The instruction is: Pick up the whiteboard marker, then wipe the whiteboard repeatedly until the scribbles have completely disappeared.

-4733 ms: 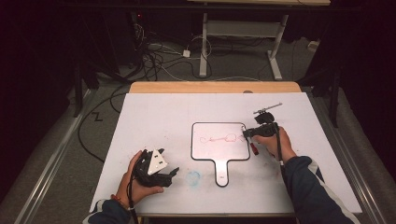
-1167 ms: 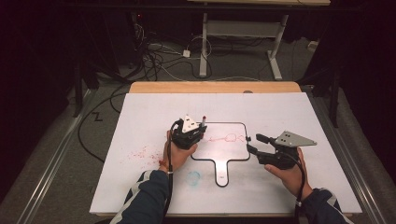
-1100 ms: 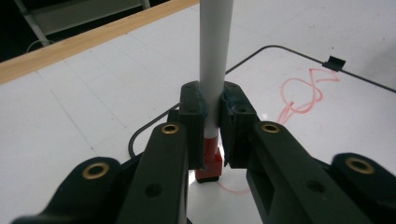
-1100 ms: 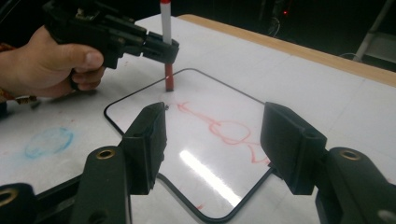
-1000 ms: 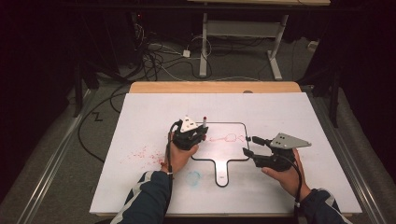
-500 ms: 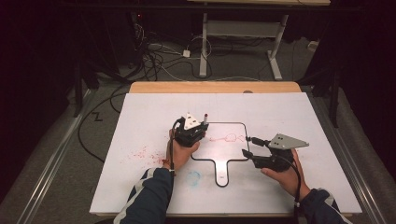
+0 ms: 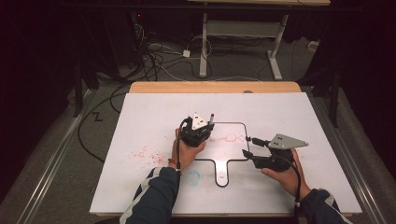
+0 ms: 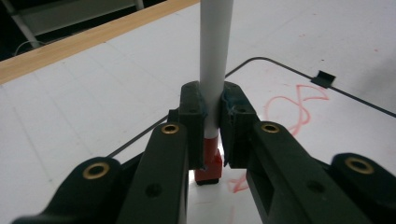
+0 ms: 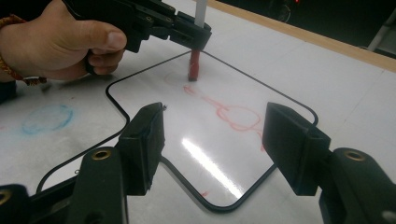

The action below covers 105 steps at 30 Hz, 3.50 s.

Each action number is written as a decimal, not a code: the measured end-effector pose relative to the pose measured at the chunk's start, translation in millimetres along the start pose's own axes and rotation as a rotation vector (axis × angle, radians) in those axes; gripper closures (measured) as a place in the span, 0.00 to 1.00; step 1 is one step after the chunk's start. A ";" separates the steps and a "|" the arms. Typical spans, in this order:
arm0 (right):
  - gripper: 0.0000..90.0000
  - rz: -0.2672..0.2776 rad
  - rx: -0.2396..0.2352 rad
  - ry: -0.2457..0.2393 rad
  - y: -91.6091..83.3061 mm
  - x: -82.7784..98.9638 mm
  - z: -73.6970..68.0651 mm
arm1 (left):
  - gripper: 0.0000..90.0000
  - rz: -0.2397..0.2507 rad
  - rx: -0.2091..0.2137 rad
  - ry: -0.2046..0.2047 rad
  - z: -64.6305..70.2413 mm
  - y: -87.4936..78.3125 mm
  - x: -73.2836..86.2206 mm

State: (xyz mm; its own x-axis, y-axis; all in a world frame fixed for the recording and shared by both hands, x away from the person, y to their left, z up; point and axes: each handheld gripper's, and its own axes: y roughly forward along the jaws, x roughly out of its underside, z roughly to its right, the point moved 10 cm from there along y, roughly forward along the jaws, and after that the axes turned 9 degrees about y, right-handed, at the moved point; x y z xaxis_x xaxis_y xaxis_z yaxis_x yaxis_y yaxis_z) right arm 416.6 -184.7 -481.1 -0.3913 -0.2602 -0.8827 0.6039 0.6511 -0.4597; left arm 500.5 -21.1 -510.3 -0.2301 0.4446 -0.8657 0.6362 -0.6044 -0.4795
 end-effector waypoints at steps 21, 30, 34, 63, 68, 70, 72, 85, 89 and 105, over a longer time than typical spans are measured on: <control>0.43 -0.005 0.010 -0.007 2.1 1.5 2.0 | 0.88 -0.001 0.082 0.018 12.6 -11.6 3.9; 0.40 -0.012 0.046 -0.053 -12.4 6.5 8.5 | 0.88 -0.005 0.087 0.042 16.6 -7.6 1.1; 0.40 -0.006 0.054 -0.054 -16.7 6.5 10.0 | 0.88 -0.007 0.073 0.028 8.1 -11.1 4.4; 0.38 -0.022 0.080 -0.049 -29.2 21.5 17.5 | 0.88 -0.009 0.119 0.095 30.2 5.9 -9.5; 0.38 -0.022 0.078 -0.050 -29.4 21.3 16.8 | 0.88 -0.008 0.101 0.097 13.4 -13.8 5.8; 0.37 -0.023 0.078 -0.051 -29.3 21.4 16.3 | 0.88 -0.003 0.094 0.086 4.8 -19.7 10.5; 0.38 -0.026 0.077 -0.053 -28.7 21.7 15.7 | 0.88 0.000 0.089 0.090 -0.3 -24.8 14.2; 0.37 -0.037 0.077 -0.056 -27.9 23.4 16.3 | 0.88 0.020 0.091 0.055 0.4 -19.0 14.1; 0.37 -0.038 0.074 -0.052 -26.9 24.1 16.5 | 0.88 0.022 0.139 0.072 18.0 -9.5 4.6; 0.37 -0.031 0.084 -0.058 -31.3 23.6 18.3 | 0.88 0.025 0.117 0.030 -7.6 -26.8 19.4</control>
State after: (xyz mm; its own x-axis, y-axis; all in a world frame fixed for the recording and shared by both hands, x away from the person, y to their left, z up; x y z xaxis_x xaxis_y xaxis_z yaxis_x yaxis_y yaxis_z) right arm 401.1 -224.3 -489.3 -0.3713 -0.3223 -0.8708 0.6488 0.5808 -0.4917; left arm 484.5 8.8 -513.2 -0.1919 0.4468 -0.8738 0.5504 -0.6881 -0.4728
